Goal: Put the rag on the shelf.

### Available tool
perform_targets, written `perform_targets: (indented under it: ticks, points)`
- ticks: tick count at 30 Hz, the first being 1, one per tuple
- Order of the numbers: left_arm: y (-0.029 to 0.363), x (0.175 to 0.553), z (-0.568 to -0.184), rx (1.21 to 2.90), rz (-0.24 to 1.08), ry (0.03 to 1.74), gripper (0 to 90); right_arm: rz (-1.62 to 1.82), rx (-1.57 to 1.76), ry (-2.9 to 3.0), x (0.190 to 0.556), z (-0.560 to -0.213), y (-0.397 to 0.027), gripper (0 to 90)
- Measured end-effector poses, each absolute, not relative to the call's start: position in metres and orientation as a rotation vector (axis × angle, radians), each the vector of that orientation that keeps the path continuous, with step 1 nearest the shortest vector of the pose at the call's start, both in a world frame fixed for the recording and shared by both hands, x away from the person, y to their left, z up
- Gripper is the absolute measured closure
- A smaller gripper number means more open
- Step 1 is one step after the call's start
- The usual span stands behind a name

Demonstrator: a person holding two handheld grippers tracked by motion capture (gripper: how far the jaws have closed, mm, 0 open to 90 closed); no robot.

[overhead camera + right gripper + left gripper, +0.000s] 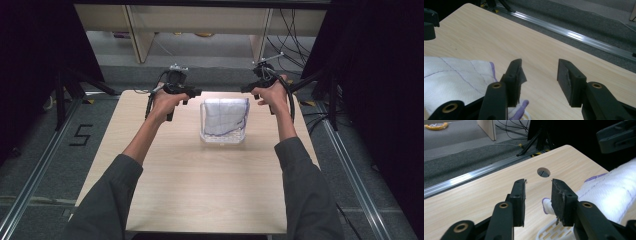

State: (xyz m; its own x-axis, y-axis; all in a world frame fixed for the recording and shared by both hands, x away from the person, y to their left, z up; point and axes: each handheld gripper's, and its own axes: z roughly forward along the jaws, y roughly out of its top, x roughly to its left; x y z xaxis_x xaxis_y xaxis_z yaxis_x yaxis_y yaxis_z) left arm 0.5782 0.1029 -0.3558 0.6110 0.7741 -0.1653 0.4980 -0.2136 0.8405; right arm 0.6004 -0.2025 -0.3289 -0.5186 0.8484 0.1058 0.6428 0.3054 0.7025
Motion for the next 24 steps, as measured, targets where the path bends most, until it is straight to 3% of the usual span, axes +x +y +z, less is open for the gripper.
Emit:
perform_targets:
  ticks: [13,24]
  points:
    - [0.117,0.558,-0.362,1.907,0.308,1.027,41.7,1.109,1.222,2.285,0.572,-0.326,-0.215,52.3]
    - [0.127,0.542,-0.365,1.876,0.283,1.013,36.3,1.133,1.221,2.275,0.543,-0.323,-0.223,48.4]
